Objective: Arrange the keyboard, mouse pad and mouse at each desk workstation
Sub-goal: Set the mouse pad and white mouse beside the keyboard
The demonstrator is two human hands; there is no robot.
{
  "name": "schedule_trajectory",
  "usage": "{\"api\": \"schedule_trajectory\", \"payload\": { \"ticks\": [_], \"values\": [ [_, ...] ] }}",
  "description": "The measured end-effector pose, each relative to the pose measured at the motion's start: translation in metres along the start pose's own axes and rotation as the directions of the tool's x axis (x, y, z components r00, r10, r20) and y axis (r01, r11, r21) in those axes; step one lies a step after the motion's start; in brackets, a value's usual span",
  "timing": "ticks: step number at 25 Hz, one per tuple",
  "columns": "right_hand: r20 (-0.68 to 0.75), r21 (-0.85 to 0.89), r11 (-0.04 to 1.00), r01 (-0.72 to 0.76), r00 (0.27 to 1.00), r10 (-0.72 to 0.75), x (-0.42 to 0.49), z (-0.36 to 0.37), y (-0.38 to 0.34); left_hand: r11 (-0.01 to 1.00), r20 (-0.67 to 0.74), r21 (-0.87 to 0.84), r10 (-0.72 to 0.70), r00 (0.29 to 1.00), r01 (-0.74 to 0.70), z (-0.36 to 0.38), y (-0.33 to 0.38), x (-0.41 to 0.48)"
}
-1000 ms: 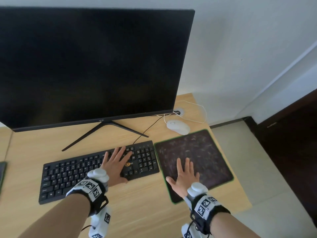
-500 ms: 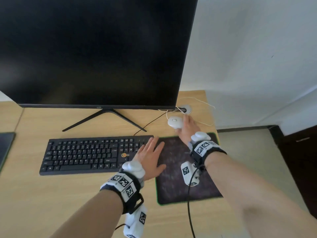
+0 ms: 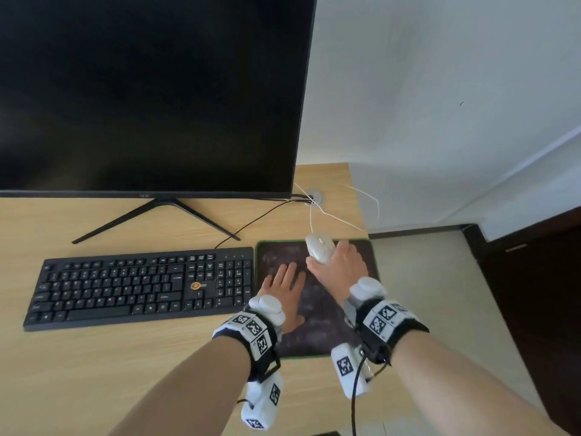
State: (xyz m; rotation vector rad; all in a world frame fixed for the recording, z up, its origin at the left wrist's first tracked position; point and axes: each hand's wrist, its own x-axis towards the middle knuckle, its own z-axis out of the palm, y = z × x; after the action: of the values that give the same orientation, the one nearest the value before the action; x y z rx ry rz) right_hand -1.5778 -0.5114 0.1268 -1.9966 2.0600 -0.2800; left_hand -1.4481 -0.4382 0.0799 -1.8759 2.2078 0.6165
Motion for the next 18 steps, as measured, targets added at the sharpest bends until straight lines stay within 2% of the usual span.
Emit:
{"api": "schedule_trajectory", "payload": {
  "ticks": [5, 9, 12, 15, 18],
  "values": [
    [-0.026, -0.025, 0.992, -0.12, 0.992, 0.12, -0.045, 0.013, -0.01, 1.0, -0.091, 0.027, -0.009, 0.996, 0.012, -0.02, -0.028, -0.002],
    [-0.105, -0.101, 0.994, -0.045, 0.994, 0.035, -0.039, 0.003, -0.028, 0.995, -0.245, 0.007, -0.094, 0.965, 0.099, -0.031, -0.025, -0.019],
    [-0.155, -0.087, 0.996, 0.028, 0.987, -0.042, -0.034, -0.009, -0.036, 0.989, -0.316, 0.021, -0.13, 0.94, 0.144, -0.052, -0.022, -0.028],
    [-0.169, -0.115, 0.986, 0.123, 0.975, -0.142, -0.035, -0.019, -0.036, 0.987, -0.339, 0.028, -0.142, 0.93, 0.161, -0.07, -0.021, -0.032],
    [-0.227, -0.115, 0.977, 0.179, 0.953, -0.201, -0.02, -0.036, -0.042, 0.985, -0.428, 0.064, -0.119, 0.896, 0.162, -0.099, -0.018, -0.032]
  ]
}}
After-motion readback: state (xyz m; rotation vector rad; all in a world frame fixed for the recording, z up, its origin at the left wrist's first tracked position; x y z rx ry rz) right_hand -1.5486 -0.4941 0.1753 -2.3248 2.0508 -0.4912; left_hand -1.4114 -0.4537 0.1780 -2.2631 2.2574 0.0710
